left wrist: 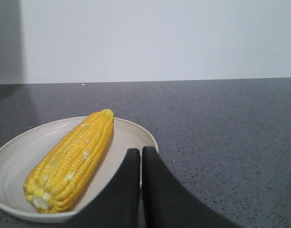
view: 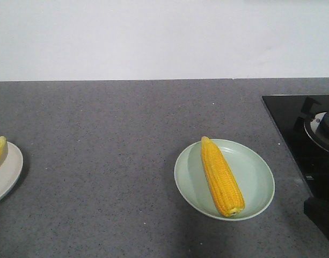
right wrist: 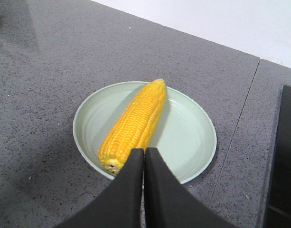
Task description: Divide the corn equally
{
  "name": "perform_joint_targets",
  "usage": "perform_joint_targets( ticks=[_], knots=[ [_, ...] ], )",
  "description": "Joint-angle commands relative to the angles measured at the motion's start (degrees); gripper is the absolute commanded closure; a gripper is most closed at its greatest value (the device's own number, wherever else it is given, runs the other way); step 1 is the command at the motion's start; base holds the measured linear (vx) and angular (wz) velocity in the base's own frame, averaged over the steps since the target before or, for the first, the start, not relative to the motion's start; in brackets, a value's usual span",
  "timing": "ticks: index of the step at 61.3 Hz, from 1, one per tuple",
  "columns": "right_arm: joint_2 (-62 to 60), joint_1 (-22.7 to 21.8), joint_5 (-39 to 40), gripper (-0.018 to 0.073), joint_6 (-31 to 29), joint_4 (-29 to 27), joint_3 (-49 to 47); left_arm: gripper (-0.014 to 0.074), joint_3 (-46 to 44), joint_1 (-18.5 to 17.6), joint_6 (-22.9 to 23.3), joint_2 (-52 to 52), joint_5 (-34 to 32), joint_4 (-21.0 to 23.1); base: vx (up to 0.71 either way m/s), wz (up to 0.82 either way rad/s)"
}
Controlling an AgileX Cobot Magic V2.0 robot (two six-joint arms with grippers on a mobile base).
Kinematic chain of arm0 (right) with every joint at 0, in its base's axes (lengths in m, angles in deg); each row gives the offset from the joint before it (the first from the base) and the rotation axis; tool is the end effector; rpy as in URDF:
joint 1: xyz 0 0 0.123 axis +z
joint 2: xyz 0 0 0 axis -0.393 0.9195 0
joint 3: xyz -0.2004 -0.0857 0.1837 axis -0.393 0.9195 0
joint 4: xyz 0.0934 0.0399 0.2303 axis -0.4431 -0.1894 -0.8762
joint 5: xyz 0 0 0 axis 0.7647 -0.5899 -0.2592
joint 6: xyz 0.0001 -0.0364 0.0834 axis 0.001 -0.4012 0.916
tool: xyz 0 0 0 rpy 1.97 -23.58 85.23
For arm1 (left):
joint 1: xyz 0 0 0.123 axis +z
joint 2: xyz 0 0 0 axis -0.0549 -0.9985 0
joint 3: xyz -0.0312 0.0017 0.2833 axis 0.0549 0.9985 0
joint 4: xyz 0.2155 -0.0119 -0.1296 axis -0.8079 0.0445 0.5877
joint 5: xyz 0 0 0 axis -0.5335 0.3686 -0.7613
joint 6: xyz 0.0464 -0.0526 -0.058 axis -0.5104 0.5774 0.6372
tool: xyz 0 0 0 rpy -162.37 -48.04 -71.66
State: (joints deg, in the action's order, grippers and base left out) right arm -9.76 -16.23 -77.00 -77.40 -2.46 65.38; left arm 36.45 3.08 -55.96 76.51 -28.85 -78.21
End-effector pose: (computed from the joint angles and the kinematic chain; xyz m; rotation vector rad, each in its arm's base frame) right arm 0.0768 0.0385 0.2795 -0.5179 1.8904 0.2670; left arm 0.0567 0.0014 0.1941 -0.0385 1.6170 -0.0133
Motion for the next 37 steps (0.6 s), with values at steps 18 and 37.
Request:
perform_joint_targets(
  ticks=[18, 37],
  knots=[
    [0.5, -0.1, 2.8, 0.0564, -0.4, -1.3, -1.4, 0.0603, -0.2, -0.1, 0.8, 0.9, -4.3, -0.1, 0.00, 0.00],
    [0.5, -0.1, 2.6, 0.0564, -0.4, -1.2, -1.4, 0.0603, -0.2, -0.1, 0.8, 0.9, -4.3, -0.1, 0.00, 0.00]
  ],
)
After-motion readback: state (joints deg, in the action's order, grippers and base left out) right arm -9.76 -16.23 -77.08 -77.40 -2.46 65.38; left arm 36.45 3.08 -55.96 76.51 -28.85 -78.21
